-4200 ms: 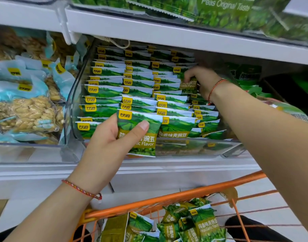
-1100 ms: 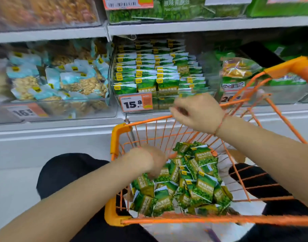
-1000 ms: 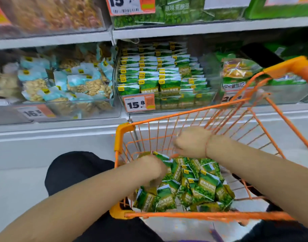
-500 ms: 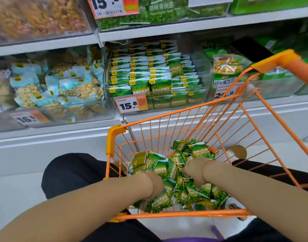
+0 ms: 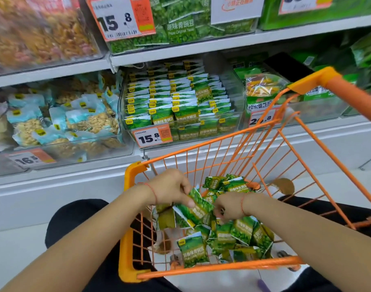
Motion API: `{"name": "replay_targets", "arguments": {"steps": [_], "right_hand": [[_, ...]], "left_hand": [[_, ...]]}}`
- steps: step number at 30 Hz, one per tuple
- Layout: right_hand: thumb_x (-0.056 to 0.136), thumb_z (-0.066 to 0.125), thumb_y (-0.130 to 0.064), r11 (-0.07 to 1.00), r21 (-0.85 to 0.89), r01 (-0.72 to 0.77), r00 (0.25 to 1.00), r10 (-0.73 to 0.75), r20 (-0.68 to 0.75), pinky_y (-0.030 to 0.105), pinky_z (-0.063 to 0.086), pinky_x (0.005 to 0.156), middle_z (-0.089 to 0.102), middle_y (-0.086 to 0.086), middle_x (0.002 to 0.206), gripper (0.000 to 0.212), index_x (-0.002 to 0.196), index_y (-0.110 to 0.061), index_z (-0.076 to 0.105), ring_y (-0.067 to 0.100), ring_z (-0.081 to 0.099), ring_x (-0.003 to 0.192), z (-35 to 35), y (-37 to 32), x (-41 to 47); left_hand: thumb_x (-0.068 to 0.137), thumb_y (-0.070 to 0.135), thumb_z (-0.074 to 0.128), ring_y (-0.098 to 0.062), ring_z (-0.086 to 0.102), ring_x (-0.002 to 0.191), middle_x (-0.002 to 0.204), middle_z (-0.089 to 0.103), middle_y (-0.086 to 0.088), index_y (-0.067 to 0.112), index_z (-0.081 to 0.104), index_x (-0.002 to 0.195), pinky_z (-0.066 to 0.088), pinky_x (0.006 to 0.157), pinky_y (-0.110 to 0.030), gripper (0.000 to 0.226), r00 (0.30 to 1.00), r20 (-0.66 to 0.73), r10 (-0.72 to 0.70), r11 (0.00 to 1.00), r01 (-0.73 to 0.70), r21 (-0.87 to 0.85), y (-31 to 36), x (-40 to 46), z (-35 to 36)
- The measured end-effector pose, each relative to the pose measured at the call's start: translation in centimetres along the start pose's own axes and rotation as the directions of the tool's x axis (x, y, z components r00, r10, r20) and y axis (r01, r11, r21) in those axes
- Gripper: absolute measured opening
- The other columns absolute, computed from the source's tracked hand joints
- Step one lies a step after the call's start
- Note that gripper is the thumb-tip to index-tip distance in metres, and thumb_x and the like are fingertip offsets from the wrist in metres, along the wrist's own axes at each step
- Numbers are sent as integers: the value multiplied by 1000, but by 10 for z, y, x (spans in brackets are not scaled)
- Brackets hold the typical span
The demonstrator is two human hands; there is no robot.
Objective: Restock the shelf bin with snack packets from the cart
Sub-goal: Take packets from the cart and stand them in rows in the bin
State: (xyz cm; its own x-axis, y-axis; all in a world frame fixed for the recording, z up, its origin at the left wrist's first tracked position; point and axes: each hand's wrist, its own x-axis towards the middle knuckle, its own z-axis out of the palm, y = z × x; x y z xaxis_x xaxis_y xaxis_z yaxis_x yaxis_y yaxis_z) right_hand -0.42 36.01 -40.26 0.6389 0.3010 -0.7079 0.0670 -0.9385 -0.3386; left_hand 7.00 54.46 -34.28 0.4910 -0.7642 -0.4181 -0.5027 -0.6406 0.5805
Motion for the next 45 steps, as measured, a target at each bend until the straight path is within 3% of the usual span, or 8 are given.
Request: {"name": "replay_targets", "arguments": {"steps": [8,18,21,26,32,36,39,45], "right_hand": [[97,45,-27,877,457,147,917,53,-396,30,27,56,34,0,65,21,79,-18,38,16,32,57,-44,-11,-28],[97,48,-14,-71,856,513,826,314,-469,26,53,44,63,8,84,11,86,-13,48,13,68,58,-58,-15,-61],[98,48,-17,-155,822,548,820,292,-492,36,59,55,62,9,89,10,90,-11,50,17,68,63,-60,-19,-70],[94,56,-22,14,886,463,835,327,-442,29,56,61,55,-7,85,11,102,-14,56,8,58,68,-57,-18,-73],[93,58,-17,29,904,427,844,346,-410,25,48,60,62,-3,88,7,86,-18,61,6,57,76,-53,-17,-69],[91,61,-15,18,935,355,883,321,-342,34,55,75,66,0,93,5,94,-17,64,15,64,81,-50,-17,-66],[92,59,-16,-62,949,308,920,273,-281,27,59,63,72,1,84,9,99,-14,64,16,69,71,-47,-18,-64],[92,57,-17,-158,946,281,942,233,-241,16,48,42,69,-8,67,8,86,-15,61,7,66,51,-46,-25,-66]], "left_hand": [[53,45,85,-18,49,69,65,48,-6,16,58,63,41,70,-26,41,937,-346,-48,628,-241,-740,-16,-26,-32],[27,22,99,-17,68,81,94,70,-7,7,74,83,57,58,-24,63,931,-356,-82,-122,-363,-924,21,-2,-17],[26,25,99,-15,69,65,82,72,-7,10,78,78,55,52,-20,58,945,-326,-38,-85,-328,-941,32,5,-15],[31,37,98,-7,58,53,80,68,-5,6,72,89,47,45,-15,70,959,-280,-34,79,-276,-958,19,10,-11],[28,34,98,-9,59,52,71,69,1,17,79,81,46,44,-19,59,950,-311,28,-17,-310,-951,11,4,-13],[50,37,92,-12,68,83,98,73,0,19,77,94,50,69,-24,50,946,-316,66,3,-317,-948,8,4,-12],[100,17,41,-19,61,110,122,64,-9,4,56,129,45,95,-29,35,903,-309,299,-142,-278,-950,7,5,-10],[67,32,85,-46,37,132,143,38,-30,-9,39,138,28,109,-61,93,981,-122,148,150,-144,-978,1,12,2]]}}
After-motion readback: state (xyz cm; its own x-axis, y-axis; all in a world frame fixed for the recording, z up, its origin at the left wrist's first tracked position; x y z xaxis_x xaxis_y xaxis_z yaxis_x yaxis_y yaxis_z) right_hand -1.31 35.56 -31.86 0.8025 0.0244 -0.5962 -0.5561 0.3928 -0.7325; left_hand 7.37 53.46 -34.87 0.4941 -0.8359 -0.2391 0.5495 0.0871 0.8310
